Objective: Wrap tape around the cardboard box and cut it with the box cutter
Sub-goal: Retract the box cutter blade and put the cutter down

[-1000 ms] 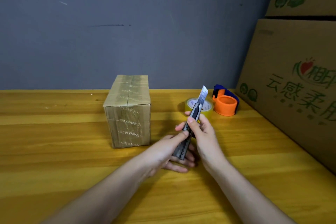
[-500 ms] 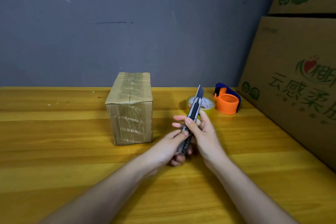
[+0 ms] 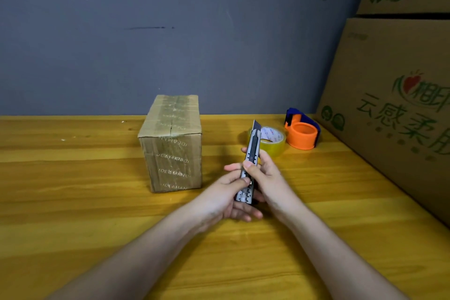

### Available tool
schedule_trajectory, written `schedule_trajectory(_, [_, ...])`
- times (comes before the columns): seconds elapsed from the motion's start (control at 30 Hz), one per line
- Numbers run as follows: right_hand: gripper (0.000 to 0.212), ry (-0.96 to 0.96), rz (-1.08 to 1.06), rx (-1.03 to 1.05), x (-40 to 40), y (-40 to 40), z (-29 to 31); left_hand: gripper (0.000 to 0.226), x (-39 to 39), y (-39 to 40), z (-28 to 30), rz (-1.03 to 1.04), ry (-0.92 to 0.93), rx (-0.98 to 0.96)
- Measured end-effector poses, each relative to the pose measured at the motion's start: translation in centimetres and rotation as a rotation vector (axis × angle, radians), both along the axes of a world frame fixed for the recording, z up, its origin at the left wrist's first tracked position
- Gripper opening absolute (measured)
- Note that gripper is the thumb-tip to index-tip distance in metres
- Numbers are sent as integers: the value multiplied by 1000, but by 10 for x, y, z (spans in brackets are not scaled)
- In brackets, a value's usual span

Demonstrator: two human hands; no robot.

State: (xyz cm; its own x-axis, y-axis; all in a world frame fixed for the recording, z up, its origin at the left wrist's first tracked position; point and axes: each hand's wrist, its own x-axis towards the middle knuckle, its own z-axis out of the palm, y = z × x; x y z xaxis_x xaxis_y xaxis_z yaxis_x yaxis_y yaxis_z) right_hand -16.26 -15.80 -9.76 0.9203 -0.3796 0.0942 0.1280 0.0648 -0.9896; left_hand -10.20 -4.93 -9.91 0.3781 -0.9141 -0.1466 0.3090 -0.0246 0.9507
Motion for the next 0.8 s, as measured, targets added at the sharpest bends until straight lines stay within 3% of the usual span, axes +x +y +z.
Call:
schedule_trajectory(0.23, [37, 42, 110, -25, -2, -9, -3, 27, 7, 6, 0, -135, 36, -27])
schedule_trajectory(0.4, [46, -2, 141, 45, -1, -10, -5, 28, 10, 5, -3, -153, 34, -38])
schedule_trajectory(0.8, [57, 98, 214, -36, -4, -14, -4, 35, 11, 5, -4, -183, 69, -47])
